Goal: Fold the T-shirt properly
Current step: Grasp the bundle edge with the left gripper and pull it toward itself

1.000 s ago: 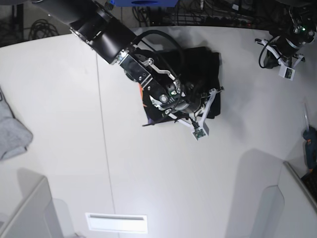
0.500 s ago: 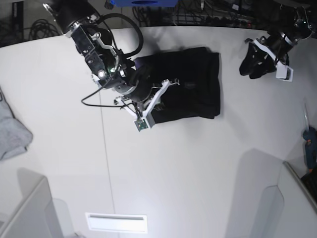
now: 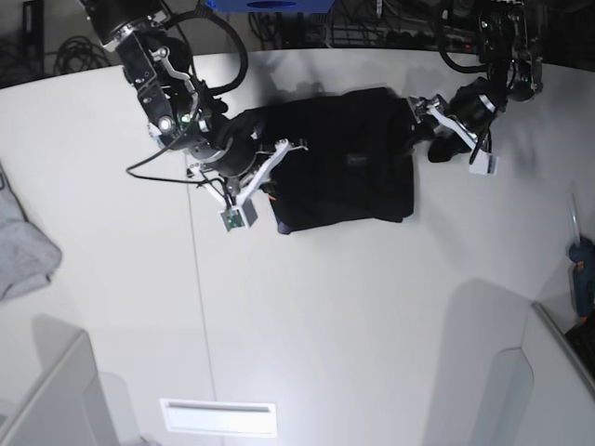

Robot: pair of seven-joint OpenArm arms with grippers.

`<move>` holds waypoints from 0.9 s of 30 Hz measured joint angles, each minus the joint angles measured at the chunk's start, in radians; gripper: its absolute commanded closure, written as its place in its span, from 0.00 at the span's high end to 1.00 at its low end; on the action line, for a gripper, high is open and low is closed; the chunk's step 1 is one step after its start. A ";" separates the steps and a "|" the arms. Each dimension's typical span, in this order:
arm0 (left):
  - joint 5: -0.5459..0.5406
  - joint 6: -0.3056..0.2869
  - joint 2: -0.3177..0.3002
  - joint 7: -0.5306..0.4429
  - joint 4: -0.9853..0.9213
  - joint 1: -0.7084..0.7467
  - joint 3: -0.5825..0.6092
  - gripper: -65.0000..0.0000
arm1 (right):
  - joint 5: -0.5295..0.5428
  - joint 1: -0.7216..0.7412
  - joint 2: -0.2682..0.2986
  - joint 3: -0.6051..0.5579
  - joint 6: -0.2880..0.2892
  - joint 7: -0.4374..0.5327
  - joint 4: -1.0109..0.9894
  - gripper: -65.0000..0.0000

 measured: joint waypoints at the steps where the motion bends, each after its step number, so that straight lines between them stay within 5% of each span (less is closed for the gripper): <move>1: -0.001 0.001 0.000 0.000 -0.008 -0.007 0.012 1.00 | -0.004 -0.003 0.000 0.010 0.000 0.001 0.005 0.00; 9: -0.023 0.137 0.000 -0.014 -0.017 -0.038 0.069 0.97 | -0.002 -0.024 0.000 0.037 0.000 0.012 0.015 0.00; 17: -0.007 0.211 -0.001 -0.006 -0.019 -0.035 0.069 0.30 | -0.005 -0.088 0.044 0.050 0.000 0.160 0.016 0.00; 23: 0.000 0.254 -0.014 -0.010 -0.021 -0.049 0.130 0.02 | 0.006 -0.171 0.038 0.130 0.002 0.222 0.016 0.00; 27: -0.024 0.256 -0.068 -0.016 -0.069 -0.102 0.256 0.00 | 0.006 -0.206 0.039 0.175 0.053 0.249 0.017 0.00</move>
